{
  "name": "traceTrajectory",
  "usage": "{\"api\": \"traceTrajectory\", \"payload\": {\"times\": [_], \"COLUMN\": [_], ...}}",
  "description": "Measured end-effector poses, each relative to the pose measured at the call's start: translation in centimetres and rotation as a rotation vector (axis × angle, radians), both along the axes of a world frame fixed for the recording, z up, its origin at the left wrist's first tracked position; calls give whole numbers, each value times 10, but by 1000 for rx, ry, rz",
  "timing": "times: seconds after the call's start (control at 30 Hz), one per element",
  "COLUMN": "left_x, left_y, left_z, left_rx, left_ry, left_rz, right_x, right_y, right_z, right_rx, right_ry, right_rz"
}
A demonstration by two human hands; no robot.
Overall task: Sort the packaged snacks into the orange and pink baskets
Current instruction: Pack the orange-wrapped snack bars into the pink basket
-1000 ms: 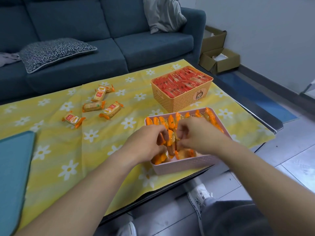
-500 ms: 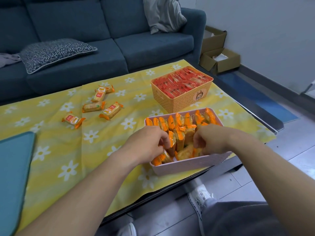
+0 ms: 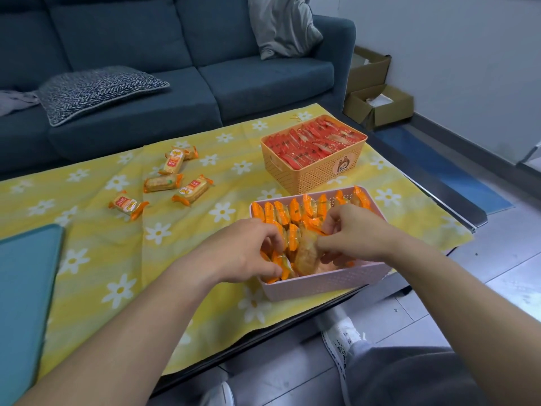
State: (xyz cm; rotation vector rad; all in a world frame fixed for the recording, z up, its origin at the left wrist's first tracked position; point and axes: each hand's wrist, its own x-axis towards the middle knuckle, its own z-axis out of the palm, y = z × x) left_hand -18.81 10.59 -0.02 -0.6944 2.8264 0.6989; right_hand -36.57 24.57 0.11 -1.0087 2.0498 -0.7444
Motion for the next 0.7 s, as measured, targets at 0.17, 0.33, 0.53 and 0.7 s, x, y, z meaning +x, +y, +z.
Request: {"api": "traceTrajectory", "payload": {"times": [0.17, 0.33, 0.53, 0.7], "left_x": [-1, -6, -13, -17], "left_y": [4, 12, 25, 26], "left_z": [-4, -3, -12, -13], "left_rx": [-69, -27, -133, -198], "left_ry": [-3, 129, 99, 108], "left_rz": [6, 22, -20, 12], "right_x": [15, 26, -4, -29], "right_y": [-4, -10, -5, 1], "right_z": [-9, -16, -5, -16], "right_rx": [46, 109, 150, 144], "right_ry": [288, 311, 40, 438], "right_rz": [207, 354, 250, 352]}}
